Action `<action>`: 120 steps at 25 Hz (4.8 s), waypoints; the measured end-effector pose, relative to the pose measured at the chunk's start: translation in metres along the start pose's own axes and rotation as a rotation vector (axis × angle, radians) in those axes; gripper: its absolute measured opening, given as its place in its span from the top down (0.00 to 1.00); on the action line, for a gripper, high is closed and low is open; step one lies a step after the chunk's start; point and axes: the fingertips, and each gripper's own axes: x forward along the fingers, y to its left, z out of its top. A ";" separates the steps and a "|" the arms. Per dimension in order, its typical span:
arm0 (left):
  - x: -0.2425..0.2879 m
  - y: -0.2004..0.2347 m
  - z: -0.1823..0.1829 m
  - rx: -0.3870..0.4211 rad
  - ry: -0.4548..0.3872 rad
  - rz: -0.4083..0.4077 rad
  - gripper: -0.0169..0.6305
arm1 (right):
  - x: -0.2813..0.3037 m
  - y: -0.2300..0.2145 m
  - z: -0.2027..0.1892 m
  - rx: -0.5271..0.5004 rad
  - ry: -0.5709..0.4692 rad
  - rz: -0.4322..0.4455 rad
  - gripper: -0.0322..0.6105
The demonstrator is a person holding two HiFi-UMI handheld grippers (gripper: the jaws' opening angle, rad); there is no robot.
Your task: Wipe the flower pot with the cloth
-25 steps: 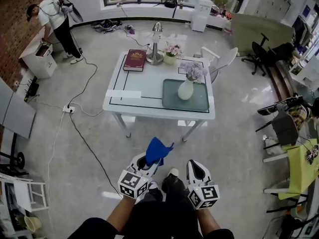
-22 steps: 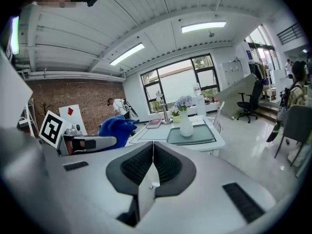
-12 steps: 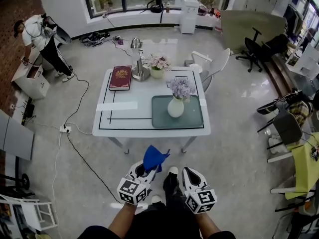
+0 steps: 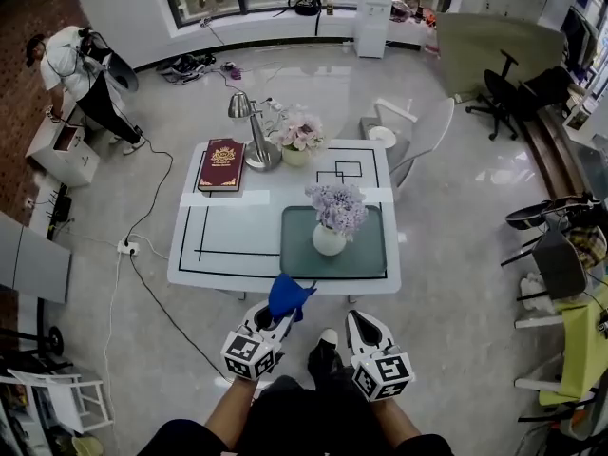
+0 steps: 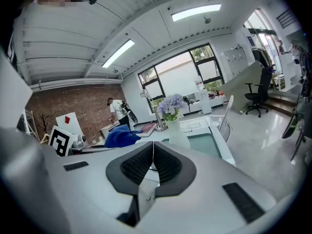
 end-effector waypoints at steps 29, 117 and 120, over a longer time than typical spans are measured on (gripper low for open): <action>0.188 0.098 -0.031 -0.029 0.165 -0.047 0.78 | 0.065 -0.066 0.003 0.045 0.103 -0.117 0.93; 0.255 -0.004 -0.062 -0.045 0.318 -0.171 0.79 | -0.003 -0.120 -0.015 0.115 0.089 -0.219 0.93; 0.254 -0.003 -0.074 -0.046 0.343 -0.162 0.78 | -0.002 -0.121 -0.014 0.110 0.088 -0.215 0.93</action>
